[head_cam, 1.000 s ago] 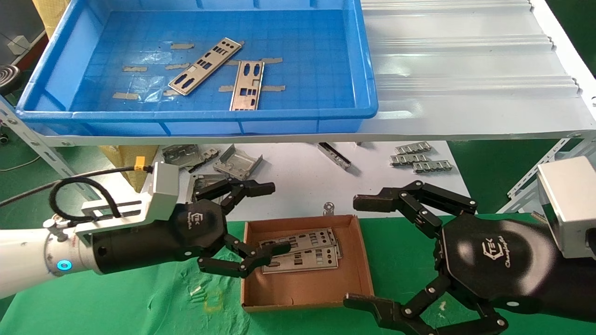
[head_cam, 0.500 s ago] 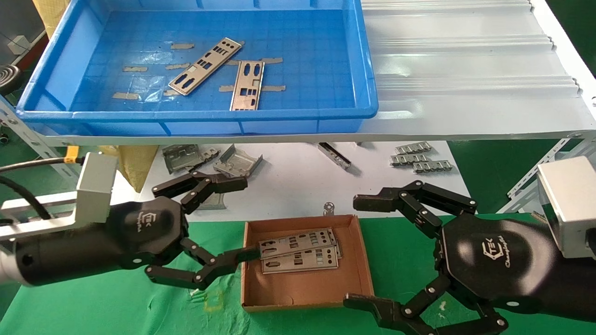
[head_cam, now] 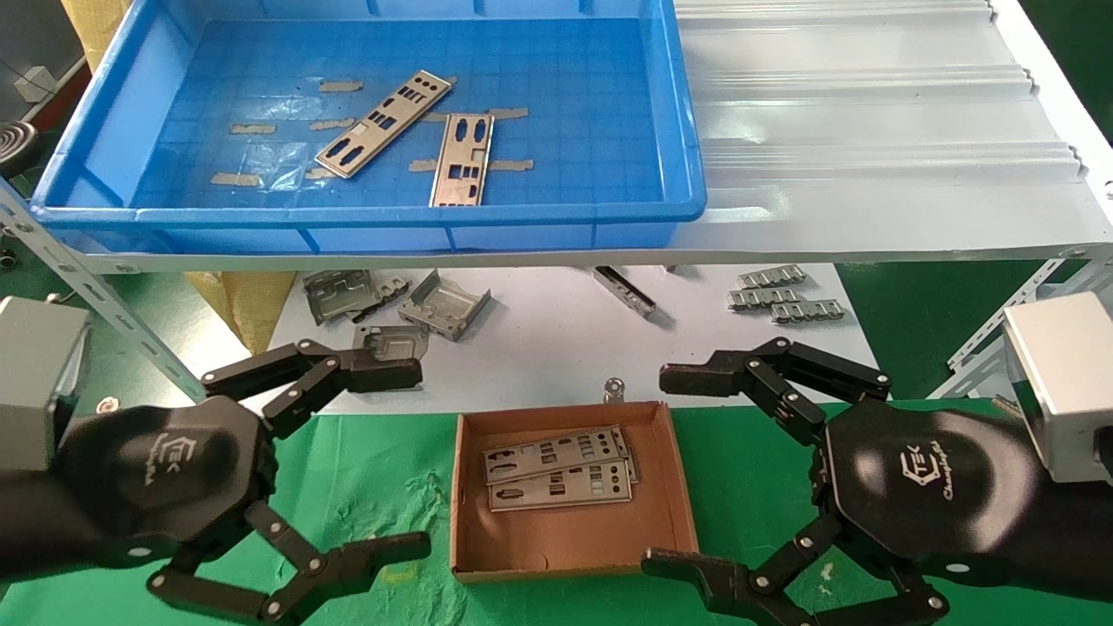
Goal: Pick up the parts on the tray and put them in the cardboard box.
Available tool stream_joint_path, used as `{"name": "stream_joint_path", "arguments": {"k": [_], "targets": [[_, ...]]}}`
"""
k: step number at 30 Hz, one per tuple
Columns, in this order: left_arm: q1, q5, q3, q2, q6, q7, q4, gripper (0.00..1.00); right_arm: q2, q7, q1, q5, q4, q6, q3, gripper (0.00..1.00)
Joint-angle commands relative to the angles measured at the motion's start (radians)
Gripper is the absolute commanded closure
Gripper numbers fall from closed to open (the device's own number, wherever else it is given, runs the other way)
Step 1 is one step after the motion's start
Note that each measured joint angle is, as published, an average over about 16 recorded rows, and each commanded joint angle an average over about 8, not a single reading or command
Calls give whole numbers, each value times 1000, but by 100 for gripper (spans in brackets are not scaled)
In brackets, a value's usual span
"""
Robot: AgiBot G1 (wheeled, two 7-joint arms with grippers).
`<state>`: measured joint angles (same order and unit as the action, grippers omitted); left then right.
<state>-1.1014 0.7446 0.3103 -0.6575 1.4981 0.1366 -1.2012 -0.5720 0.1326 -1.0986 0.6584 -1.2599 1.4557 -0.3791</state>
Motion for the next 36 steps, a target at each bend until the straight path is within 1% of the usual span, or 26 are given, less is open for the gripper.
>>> {"name": "stream_joint_path", "arguments": {"k": [1, 5, 9, 36], "targets": [[12, -6, -14, 21, -1, 24, -38, 0, 0, 0, 0, 0, 0, 0, 0, 0], [31, -16, -35, 52, -2, 54, -95, 0, 0, 0, 0, 0, 0, 0, 0, 0], [39, -21, -44, 65, -1, 64, -118, 0, 0, 0, 0, 0, 0, 0, 0, 0], [27, -15, -31, 46, -3, 50, -83, 0, 0, 0, 0, 0, 0, 0, 0, 0]]}}
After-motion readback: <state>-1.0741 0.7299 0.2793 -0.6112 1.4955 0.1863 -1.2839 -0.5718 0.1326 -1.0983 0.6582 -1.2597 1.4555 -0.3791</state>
